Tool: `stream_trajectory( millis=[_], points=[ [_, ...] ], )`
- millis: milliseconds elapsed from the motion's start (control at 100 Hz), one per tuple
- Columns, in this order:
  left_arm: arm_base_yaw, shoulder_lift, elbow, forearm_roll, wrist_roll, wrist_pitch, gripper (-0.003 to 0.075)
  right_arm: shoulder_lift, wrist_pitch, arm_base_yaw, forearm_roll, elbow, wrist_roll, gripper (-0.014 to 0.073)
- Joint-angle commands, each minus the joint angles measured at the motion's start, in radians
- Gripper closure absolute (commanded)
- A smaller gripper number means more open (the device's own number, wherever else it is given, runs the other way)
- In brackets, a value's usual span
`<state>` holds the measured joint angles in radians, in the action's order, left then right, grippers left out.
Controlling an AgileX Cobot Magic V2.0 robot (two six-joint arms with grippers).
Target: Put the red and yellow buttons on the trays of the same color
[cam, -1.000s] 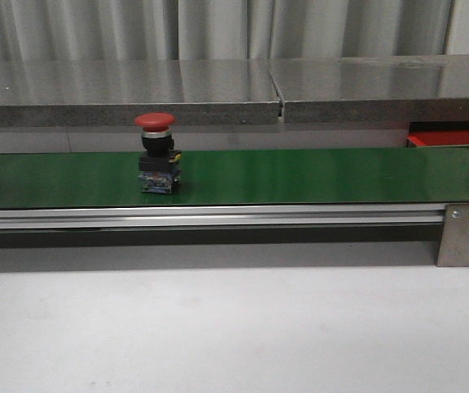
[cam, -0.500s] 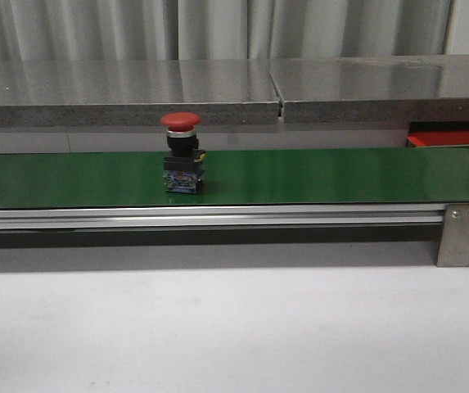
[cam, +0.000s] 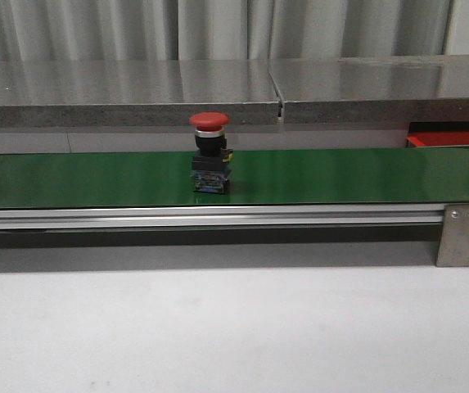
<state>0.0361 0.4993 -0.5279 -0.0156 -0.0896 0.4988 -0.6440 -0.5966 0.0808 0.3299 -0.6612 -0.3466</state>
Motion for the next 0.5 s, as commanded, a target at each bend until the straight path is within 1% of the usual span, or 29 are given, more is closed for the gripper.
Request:
stream_trajectory(
  millis=[0, 10, 20, 40, 50, 60, 90, 100, 120, 150, 160, 490],
  points=[
    [0.009, -0.020, -0.009, -0.011, 0.000, -0.056, 0.0379, 0.002, 0.062, -0.001, 0.013, -0.026, -0.010, 0.0662],
    [0.009, -0.023, -0.010, -0.011, 0.000, -0.056, 0.0410, 0.002, 0.062, -0.001, 0.013, -0.026, -0.010, 0.0662],
    [0.009, -0.025, -0.006, -0.011, 0.000, -0.054, 0.0426, 0.002, 0.062, -0.001, 0.013, -0.026, -0.010, 0.0662],
    [0.009, -0.027, -0.005, -0.011, 0.000, -0.051, 0.0490, 0.002, 0.062, -0.001, 0.013, -0.026, -0.010, 0.0662],
    [0.009, -0.027, -0.003, -0.011, 0.000, -0.051, 0.0490, 0.002, 0.062, -0.001, 0.013, -0.026, -0.010, 0.0662],
    [0.009, -0.027, -0.003, -0.011, 0.000, -0.048, 0.0538, 0.002, 0.062, -0.001, 0.013, -0.026, -0.010, 0.0662],
    [0.009, -0.027, -0.001, -0.011, 0.000, -0.046, 0.0585, 0.002, 0.062, -0.001, 0.013, -0.026, -0.010, 0.0662],
    [0.009, -0.027, -0.001, -0.011, 0.000, -0.042, 0.0617, 0.002, 0.062, -0.001, 0.013, -0.026, -0.010, 0.0662],
    [0.009, -0.027, -0.001, -0.011, 0.000, -0.040, 0.0647, 0.002, 0.062, -0.001, 0.013, -0.026, -0.010, 0.0662],
    [0.009, -0.027, -0.001, -0.011, 0.000, -0.040, 0.0720, 0.002, 0.062, -0.001, 0.013, -0.026, -0.010, 0.0662],
    [0.009, -0.027, -0.001, -0.011, 0.000, -0.040, 0.0733, 0.002, 0.062, -0.001, 0.013, -0.026, -0.010, 0.0662],
    [0.009, -0.027, -0.001, -0.011, 0.000, -0.040, 0.0739, 0.002, 0.062, -0.001, 0.013, -0.026, -0.010, 0.0662]
  ],
)
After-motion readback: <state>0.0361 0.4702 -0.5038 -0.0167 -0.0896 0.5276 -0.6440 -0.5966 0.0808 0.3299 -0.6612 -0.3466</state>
